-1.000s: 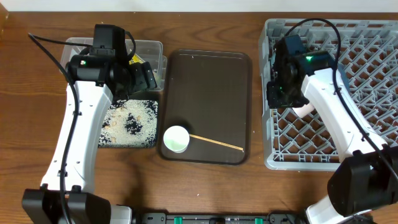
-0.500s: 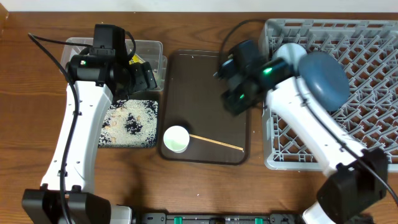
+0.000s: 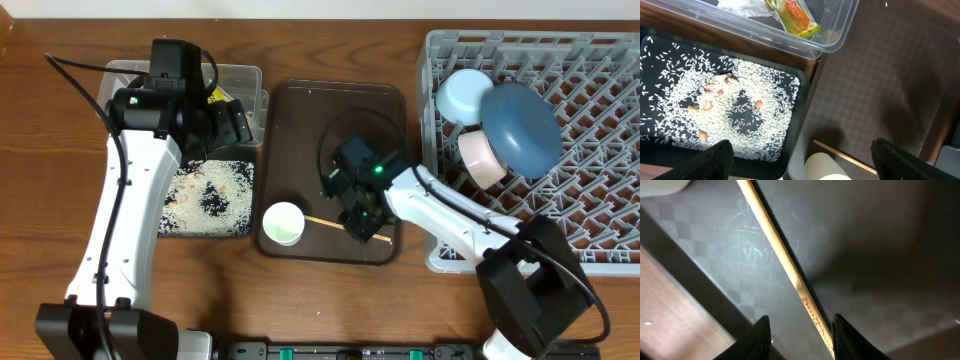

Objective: Sort waste into correct bins and load items into the dishwasher rack
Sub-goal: 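Return the right gripper to the tray and grasp the second chopstick, then place the second chopstick into the rack beside the first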

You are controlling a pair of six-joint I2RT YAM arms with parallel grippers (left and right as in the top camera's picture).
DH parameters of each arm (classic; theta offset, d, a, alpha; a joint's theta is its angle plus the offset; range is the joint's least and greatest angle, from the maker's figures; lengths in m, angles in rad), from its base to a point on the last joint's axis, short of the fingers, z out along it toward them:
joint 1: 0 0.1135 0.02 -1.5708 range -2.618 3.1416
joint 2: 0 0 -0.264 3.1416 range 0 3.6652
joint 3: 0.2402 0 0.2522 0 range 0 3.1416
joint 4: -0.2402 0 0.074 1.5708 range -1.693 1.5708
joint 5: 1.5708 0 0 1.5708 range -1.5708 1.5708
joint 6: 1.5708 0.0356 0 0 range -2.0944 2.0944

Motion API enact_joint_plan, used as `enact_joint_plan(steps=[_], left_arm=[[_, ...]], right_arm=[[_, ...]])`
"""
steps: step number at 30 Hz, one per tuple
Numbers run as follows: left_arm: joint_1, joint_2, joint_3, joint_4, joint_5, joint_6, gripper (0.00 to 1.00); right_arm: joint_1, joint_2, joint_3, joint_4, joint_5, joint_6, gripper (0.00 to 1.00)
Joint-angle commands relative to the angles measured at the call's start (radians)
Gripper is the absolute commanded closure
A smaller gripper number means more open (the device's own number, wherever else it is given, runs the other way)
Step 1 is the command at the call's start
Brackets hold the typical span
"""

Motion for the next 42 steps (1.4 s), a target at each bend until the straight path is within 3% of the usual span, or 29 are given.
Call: enact_joint_plan(steps=[1, 14, 21, 28, 42], left_arm=[[0.005, -0.016, 0.011, -0.004, -0.002, 0.002, 0.09], [0.005, -0.016, 0.011, -0.004, -0.002, 0.002, 0.09], [0.005, -0.016, 0.011, -0.004, -0.002, 0.002, 0.1], [0.005, -0.016, 0.011, -0.004, -0.002, 0.002, 0.1], [0.005, -0.016, 0.011, -0.004, -0.002, 0.002, 0.1]], right_arm=[[0.013, -0.001, -0.058, 0.047, 0.003, -0.019, 0.62], [0.011, -0.001, -0.187, 0.209, 0.053, -0.017, 0.71], [0.011, -0.001, -0.187, 0.213, 0.057, 0.008, 0.98], [-0.007, -0.001, -0.175, 0.211, 0.056, 0.11, 0.99], [-0.216, -0.162, 0.288, -0.157, 0.122, 0.362, 0.99]])
